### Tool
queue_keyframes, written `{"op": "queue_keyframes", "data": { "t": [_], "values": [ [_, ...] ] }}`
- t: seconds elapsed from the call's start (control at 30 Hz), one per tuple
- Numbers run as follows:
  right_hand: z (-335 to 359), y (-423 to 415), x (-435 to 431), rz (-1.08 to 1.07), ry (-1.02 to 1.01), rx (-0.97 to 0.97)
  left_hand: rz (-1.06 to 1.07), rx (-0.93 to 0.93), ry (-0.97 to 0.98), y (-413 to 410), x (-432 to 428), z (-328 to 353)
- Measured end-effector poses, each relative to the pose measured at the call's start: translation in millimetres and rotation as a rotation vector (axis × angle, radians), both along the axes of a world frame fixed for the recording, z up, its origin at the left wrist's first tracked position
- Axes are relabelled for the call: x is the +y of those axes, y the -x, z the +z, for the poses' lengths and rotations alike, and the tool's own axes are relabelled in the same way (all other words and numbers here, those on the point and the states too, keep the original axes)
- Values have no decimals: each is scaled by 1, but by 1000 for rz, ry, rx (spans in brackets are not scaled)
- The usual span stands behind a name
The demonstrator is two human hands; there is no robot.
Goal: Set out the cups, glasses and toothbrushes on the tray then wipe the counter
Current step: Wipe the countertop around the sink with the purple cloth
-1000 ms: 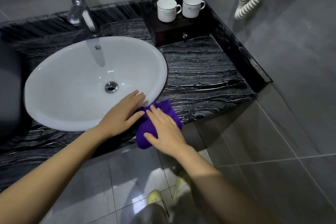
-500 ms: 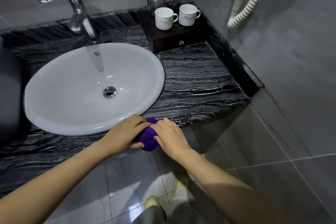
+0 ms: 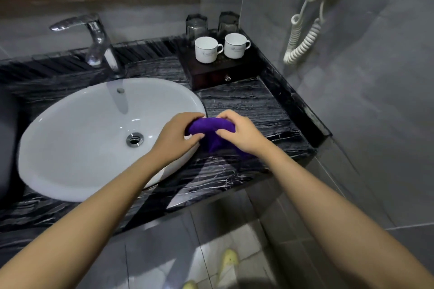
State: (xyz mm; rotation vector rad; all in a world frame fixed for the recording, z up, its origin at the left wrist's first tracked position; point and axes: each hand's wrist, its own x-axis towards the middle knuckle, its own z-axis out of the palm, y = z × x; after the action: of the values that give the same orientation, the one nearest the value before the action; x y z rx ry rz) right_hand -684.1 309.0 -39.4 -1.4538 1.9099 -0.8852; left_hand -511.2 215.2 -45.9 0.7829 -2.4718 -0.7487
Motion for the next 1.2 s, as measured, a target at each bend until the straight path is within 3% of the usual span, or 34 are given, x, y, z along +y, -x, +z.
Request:
{"op": "queue_keyframes", "data": {
  "t": [0.13,0.43,0.53,0.7,0.97,1.2],
  "values": [
    [-47,-24,17,-67,-37,264,44,-173,-28,-45,-7,-34],
    [-81,-34,26,381,15,807,293,-581,64,-200,-19,-69],
    [-98,-38,26,445,-63,789,312,-637,80,-215,-15,-76],
    [-105,-87,41,228,-8,768,309,-599,100,-219,-17,-82],
    [-111,-192,45,-98,-120,718,263,-543,13,-227,-23,-81],
    [-110,-240,45,-114,-133,670,323,-602,58,-267,-37,-77]
  ]
}}
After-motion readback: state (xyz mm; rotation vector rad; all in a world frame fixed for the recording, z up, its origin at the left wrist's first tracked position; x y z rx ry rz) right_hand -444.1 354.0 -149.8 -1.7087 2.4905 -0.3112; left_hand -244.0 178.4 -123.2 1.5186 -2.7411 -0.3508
